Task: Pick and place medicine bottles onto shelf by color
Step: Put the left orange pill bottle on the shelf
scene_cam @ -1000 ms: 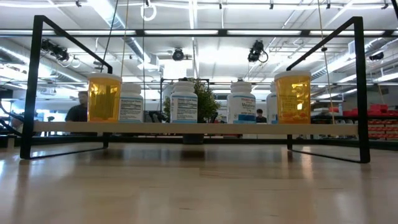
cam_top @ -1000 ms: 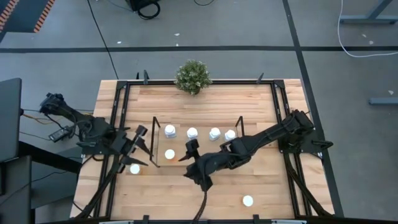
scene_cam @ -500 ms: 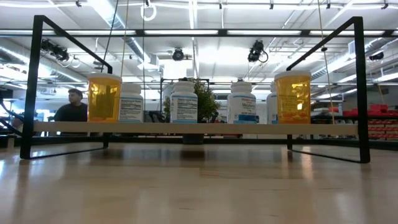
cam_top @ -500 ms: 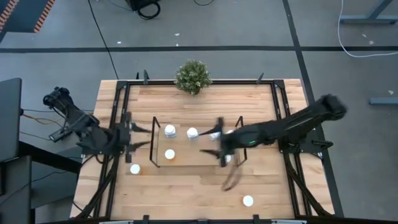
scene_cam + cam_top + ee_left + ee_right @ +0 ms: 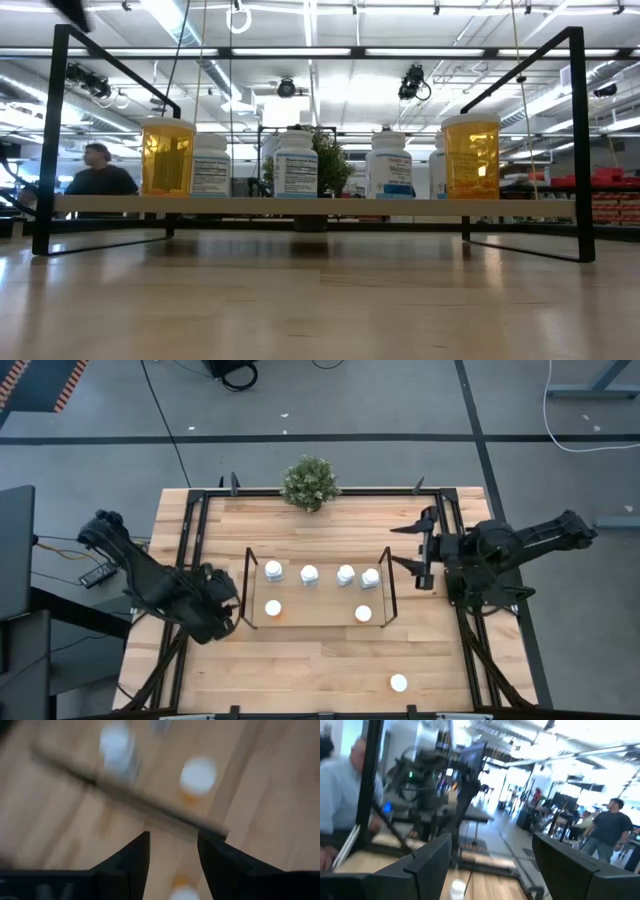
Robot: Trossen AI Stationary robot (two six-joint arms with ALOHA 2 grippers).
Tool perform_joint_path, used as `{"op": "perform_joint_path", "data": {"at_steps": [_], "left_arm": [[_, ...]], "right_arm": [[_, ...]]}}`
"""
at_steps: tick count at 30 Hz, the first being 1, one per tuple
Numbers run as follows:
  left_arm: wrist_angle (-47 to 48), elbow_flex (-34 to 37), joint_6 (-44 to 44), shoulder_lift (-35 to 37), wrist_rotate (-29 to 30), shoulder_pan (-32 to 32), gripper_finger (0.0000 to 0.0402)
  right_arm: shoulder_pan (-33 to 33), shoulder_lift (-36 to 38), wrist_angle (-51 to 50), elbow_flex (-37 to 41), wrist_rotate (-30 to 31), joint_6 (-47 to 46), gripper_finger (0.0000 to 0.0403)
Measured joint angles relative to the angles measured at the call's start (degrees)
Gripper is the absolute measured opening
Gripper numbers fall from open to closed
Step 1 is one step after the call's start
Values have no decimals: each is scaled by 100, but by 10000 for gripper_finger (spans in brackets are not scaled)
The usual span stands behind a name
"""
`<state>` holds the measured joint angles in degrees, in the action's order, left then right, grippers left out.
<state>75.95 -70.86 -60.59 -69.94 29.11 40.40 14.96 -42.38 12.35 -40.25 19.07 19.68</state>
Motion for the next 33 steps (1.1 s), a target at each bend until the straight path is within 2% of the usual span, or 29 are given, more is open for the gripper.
{"op": "perform_joint_path", "data": {"at_steps": [3, 5, 10, 14, 18, 26, 33], "left_arm": [[712, -285, -875, -514, -897, 26, 171], [871, -402, -1257, -751, -1274, 131, 171], [825, -535, -2362, -1036, -1343, 687, 171], [663, -231, -3051, -1288, -1554, 1016, 171], [330, 44, -3060, -1581, -1699, 1035, 171], [509, 257, -2680, -1857, -2399, 960, 172], [497, 266, -3028, -1857, -2434, 960, 175]], "right_arm": [[3, -59, -200, 8, -5, 187, 284], [-22, -100, -186, 9, 1, 330, 284], [-39, -139, -172, 9, -52, 296, 284], [-17, -170, -313, 9, -496, -154, 284], [9, -328, -460, 8, -880, -489, 284], [44, -574, -438, 7, -843, -325, 284], [44, -572, -468, 7, -830, -442, 284]]}}
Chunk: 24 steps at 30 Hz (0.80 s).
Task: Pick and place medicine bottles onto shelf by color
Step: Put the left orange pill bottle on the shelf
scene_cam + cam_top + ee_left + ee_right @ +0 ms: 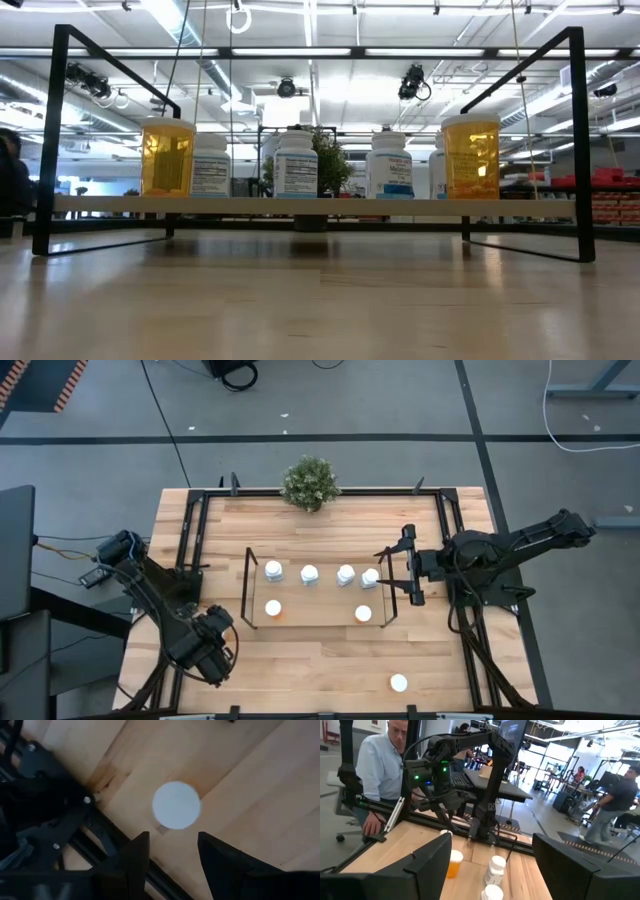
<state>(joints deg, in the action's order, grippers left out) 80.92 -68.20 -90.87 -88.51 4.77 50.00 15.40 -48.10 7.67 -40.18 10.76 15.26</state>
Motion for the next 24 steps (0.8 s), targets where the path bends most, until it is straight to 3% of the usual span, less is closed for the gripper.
{"op": "perform_joint_path", "data": {"at_steps": [7, 11, 14, 19, 24], "left_arm": [[34, 0, -209, 0, 29, -7, 244], [67, 36, -269, 0, 408, -20, 295], [-66, 257, -295, 0, 288, -123, 318], [-846, 920, 184, 13, -228, -332, 321], [-1144, 1163, 493, 26, -232, -475, 309]], "right_arm": [[0, 0, -70, 0, 7, -164, 284], [0, 0, -77, 0, 7, -181, 284], [0, 0, -77, 0, 7, -181, 284], [0, 0, -79, 0, 8, -181, 284], [0, 0, -162, -1, 7, -179, 284]]}}
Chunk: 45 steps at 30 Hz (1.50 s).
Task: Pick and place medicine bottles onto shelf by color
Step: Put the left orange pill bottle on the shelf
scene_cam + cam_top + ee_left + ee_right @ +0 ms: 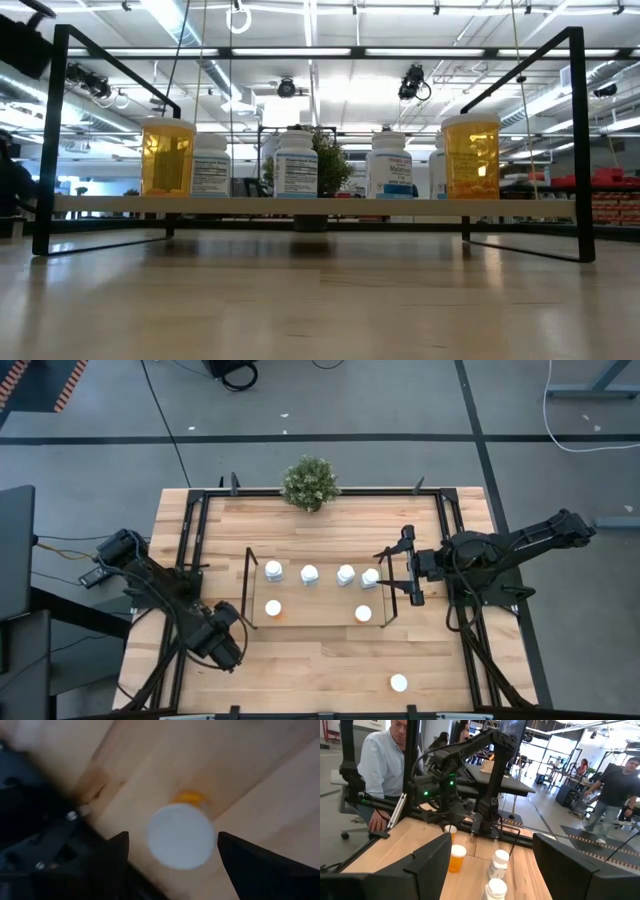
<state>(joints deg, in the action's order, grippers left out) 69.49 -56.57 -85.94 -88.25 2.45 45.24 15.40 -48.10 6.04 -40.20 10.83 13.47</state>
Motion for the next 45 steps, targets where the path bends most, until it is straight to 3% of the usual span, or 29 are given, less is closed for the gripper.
{"op": "perform_joint_path", "data": {"at_steps": [11, 17, 35, 45], "left_arm": [[-871, 564, 160, 66, 17, -143, 306], [-895, 565, 176, 66, -97, -143, 302], [-1575, 493, 261, 73, -439, -108, 206], [-1995, -113, 259, 73, -459, -99, 226]], "right_arm": [[0, 0, -63, -1, 2, -31, 284], [0, 0, -83, -1, 2, -31, 284], [0, 2, -188, -3, 2, -31, 284], [0, 2, -223, -3, 2, -68, 284]]}}
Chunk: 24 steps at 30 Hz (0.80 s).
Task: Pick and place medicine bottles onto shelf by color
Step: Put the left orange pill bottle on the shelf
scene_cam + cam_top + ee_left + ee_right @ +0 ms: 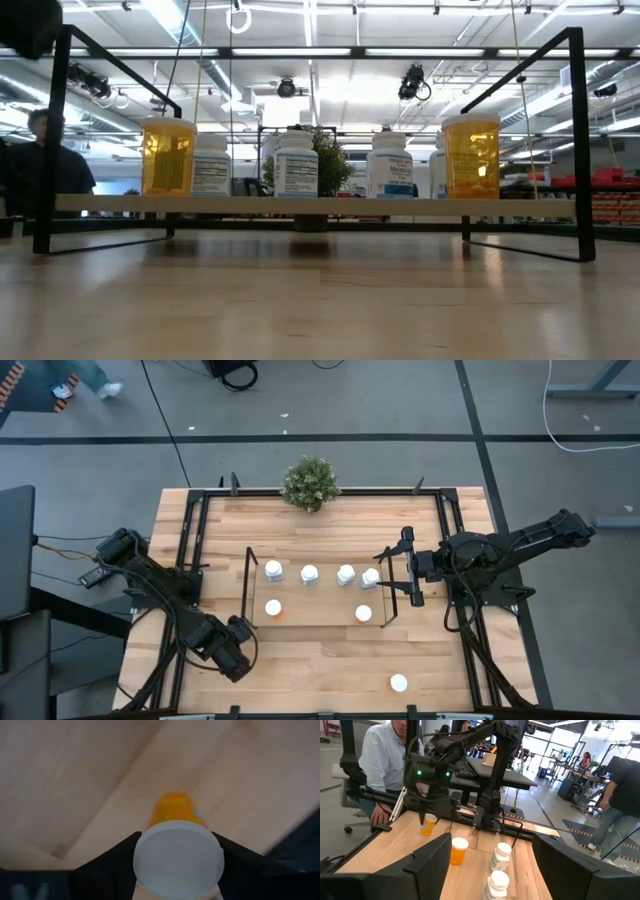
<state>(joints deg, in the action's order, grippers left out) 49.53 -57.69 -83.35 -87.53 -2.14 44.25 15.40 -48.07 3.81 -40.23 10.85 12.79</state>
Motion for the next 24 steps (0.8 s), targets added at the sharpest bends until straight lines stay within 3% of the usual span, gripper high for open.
{"op": "perform_joint_path", "data": {"at_steps": [6, 11, 24], "left_arm": [[110, -691, 70, -14, -6, -56, 201], [400, -1419, 506, -189, 58, -288, 212], [1386, -3355, 3104, -1196, 436, -1529, 210]], "right_arm": [[-1, 0, -4, 0, 0, -15, 284], [-1, 0, -7, 0, 0, -18, 284], [-2, 0, -85, 0, 0, -32, 284]]}}
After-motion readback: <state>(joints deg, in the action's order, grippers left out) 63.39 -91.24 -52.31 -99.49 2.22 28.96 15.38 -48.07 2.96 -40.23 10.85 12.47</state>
